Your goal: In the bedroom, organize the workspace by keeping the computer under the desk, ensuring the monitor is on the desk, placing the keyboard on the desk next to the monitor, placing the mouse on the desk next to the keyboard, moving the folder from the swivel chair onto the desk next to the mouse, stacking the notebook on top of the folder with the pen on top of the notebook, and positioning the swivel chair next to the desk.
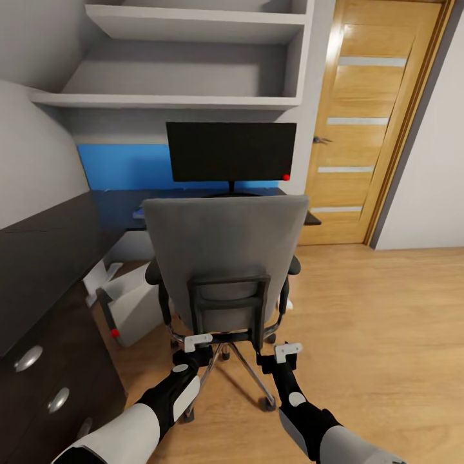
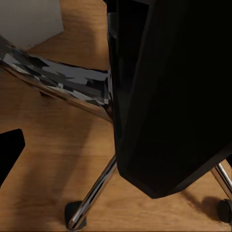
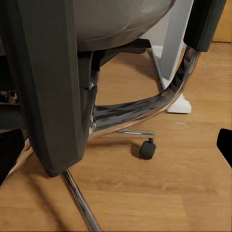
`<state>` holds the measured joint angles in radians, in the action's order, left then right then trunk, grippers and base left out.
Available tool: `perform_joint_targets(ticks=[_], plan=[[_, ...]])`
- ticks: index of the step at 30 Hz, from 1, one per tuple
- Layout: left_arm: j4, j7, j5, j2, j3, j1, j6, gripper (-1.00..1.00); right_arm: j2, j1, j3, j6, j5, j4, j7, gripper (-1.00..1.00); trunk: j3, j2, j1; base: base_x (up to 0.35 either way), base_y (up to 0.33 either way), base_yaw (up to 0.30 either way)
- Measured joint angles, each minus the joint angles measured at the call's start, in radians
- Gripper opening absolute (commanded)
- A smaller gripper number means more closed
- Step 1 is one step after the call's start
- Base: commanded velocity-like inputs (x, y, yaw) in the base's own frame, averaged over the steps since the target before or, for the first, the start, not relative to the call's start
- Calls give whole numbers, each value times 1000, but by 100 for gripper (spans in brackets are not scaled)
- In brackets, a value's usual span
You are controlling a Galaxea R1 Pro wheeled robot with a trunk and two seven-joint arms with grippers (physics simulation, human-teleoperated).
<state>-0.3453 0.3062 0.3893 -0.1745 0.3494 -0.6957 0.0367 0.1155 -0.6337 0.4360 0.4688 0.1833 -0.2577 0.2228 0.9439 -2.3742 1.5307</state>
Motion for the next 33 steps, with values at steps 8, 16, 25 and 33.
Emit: perform_joint_targets(ticks=[8, 16, 25, 33], plan=[[0, 0, 1, 0, -1, 0, 1, 100, 0, 0, 0, 0, 0, 0, 0, 100, 0, 0, 0, 321, 0, 0], [1, 0, -1, 0, -1, 0, 1, 100, 0, 0, 0, 0, -2, 0, 0, 100, 0, 0, 0, 321, 0, 0], [2, 0, 2, 0, -1, 0, 4, 100, -1, 0, -1, 0, -1, 1, 0, 100, 0, 0, 0, 285, 0, 0], [3, 0, 1, 0, -4, 0, 5, 100, -1, 0, -6, 2, 2, 1, 1, 100, 0, 0, 1, -45, 0, 0]])
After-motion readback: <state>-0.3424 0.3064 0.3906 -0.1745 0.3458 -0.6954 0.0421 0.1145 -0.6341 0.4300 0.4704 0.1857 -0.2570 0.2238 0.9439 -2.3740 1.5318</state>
